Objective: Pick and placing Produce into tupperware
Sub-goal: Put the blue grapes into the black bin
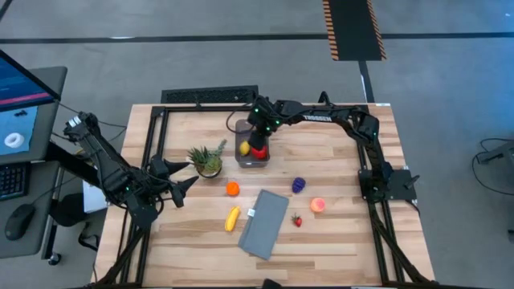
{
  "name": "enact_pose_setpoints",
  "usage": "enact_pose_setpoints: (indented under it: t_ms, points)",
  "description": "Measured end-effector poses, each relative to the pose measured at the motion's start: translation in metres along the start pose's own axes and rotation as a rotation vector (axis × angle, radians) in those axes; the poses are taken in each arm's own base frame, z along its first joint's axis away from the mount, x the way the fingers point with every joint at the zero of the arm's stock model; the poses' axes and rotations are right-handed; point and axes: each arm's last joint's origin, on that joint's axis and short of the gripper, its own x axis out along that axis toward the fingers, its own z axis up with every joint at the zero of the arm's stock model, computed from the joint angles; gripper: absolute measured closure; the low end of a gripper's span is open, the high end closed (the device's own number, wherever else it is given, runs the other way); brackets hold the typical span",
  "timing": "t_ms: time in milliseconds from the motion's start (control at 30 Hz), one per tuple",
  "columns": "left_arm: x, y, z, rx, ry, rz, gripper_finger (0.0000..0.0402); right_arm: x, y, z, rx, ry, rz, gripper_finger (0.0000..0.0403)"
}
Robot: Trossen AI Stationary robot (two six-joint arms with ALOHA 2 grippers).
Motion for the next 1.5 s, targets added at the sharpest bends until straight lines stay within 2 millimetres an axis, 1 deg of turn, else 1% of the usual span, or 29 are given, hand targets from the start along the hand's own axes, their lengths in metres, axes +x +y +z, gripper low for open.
enact_pose_setpoints:
  t_ms: [300, 467, 533, 800, 1133, 1267, 1500]
  points:
    - [0.0, 0.0, 0.0, 0.009, 0.0, 0.0, 0.0107, -0.002, 0.001, -0.008, 0.008, 0.08, 0.03, 0.0152]
    - [0.0, 0.0, 0.0, 0.009, 0.0, 0.0, 0.0107, -0.007, 0.006, -0.006, -0.017, 0.069, 0.031, 0.0152]
    - [0.0, 0.0, 0.0, 0.009, 0.0, 0.001, 0.0107, -0.01, 0.007, -0.003, -0.026, 0.038, 0.032, 0.0152]
    - [0.0, 0.0, 0.0, 0.01, -0.001, 0.001, 0.0107, -0.025, 0.007, 0.0, -0.025, 0.017, 0.027, 0.0152]
    - [0.0, 0.0, 0.0, 0.015, -0.001, 0.003, 0.0107, -0.057, 0.016, -0.002, -0.057, 0.045, 0.028, 0.0152]
    - [0.0, 0.0, 0.0, 0.014, -0.001, 0.003, 0.0107, -0.069, 0.02, 0.0, -0.071, 0.017, 0.029, 0.0152]
    - [0.0, 0.0, 0.0, 0.013, -0.003, 0.003, 0.0107, -0.078, 0.025, 0.001, -0.083, -0.003, 0.032, 0.0152]
